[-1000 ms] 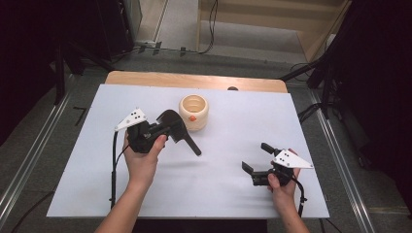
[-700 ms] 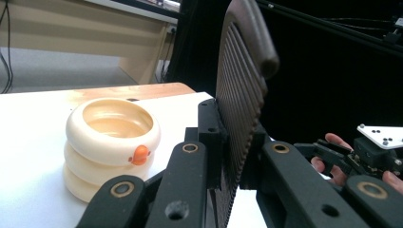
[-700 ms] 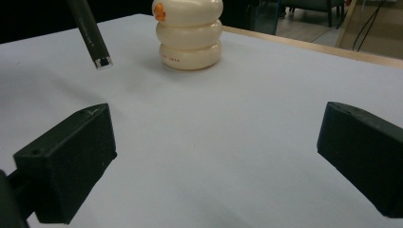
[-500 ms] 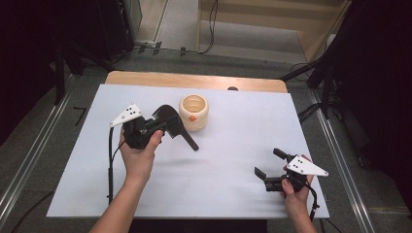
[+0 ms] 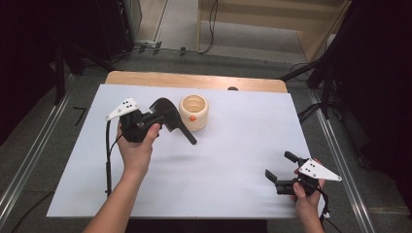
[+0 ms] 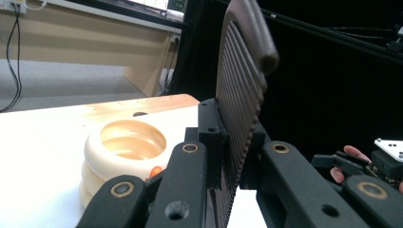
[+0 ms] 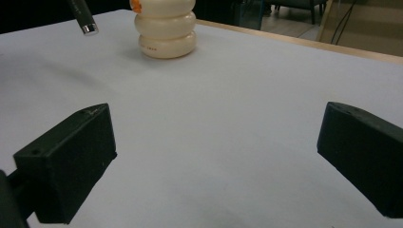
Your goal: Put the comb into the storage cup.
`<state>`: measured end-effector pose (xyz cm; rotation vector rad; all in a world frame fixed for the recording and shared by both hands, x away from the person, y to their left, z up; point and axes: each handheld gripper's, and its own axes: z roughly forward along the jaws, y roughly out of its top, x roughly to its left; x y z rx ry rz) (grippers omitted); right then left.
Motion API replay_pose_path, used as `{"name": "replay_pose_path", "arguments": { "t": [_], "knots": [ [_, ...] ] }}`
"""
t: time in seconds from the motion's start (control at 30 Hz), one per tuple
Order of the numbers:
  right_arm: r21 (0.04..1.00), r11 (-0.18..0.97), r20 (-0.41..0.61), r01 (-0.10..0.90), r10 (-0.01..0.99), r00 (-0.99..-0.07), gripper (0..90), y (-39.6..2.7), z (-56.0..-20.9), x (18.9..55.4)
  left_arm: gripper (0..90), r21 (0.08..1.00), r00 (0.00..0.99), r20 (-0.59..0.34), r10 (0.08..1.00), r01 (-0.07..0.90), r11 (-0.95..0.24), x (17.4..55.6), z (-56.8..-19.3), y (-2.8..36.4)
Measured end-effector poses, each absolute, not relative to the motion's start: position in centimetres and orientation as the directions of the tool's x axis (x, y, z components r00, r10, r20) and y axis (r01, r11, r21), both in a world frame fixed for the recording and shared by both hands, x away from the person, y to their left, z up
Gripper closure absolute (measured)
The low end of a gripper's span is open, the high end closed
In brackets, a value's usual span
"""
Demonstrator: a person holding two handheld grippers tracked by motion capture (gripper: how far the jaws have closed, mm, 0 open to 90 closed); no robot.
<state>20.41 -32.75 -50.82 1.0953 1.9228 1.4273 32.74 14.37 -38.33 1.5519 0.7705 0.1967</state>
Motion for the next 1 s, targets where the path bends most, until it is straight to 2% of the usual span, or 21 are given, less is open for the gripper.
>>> {"name": "replay_pose_path", "arguments": {
  "t": [0.23,0.37,1.0],
  "knots": [
    [0.944,0.124,0.059,0.307,0.850,-0.524,0.0,-34.4,-50.8,20.0,84.8,0.942,0.766,-0.304,0.566,0.332,0.055,33.3,-37.8,14.2],
    [0.946,0.085,0.092,0.314,0.856,-0.508,0.0,-35.3,-51.2,20.1,84.8,0.940,0.765,-0.307,0.567,0.338,0.054,33.8,-37.7,14.2],
    [0.945,0.087,0.096,0.315,0.847,-0.522,0.0,-35.1,-51.5,20.2,84.8,0.948,0.764,-0.285,0.579,0.314,0.053,35.7,-36.3,13.9]
  ]
}}
